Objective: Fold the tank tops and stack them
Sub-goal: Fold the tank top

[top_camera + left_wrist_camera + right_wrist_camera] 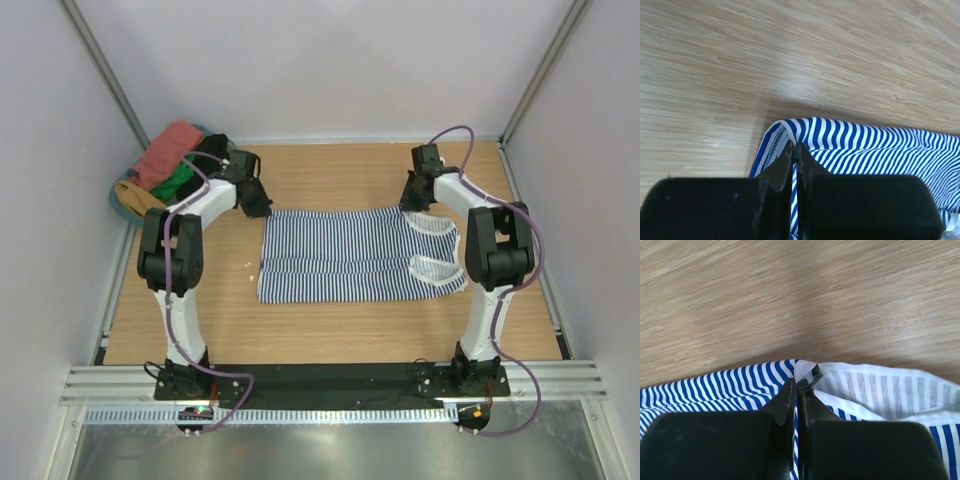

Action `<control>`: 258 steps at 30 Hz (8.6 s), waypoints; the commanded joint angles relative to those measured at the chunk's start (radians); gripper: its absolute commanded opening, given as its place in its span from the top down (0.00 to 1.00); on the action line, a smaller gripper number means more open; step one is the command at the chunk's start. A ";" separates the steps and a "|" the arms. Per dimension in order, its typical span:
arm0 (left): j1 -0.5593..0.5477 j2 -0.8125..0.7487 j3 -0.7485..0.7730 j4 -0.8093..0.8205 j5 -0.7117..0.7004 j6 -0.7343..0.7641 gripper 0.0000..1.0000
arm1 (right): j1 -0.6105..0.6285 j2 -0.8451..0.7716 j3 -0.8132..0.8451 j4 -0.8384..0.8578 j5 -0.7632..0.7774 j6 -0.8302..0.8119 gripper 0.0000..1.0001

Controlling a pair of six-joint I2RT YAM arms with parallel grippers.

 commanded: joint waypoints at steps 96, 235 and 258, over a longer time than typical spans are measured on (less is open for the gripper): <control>-0.186 -0.711 -0.799 0.146 -0.133 -0.158 0.44 | 0.016 -0.409 -0.617 0.143 0.107 0.171 0.98; -0.804 -0.492 -0.742 0.413 -0.172 -0.481 0.54 | 0.003 -0.180 -0.052 0.057 -0.030 0.071 0.34; -0.806 -0.386 -0.667 0.385 -0.150 -0.483 0.52 | 0.251 -1.118 -0.887 -0.231 -0.060 0.296 0.45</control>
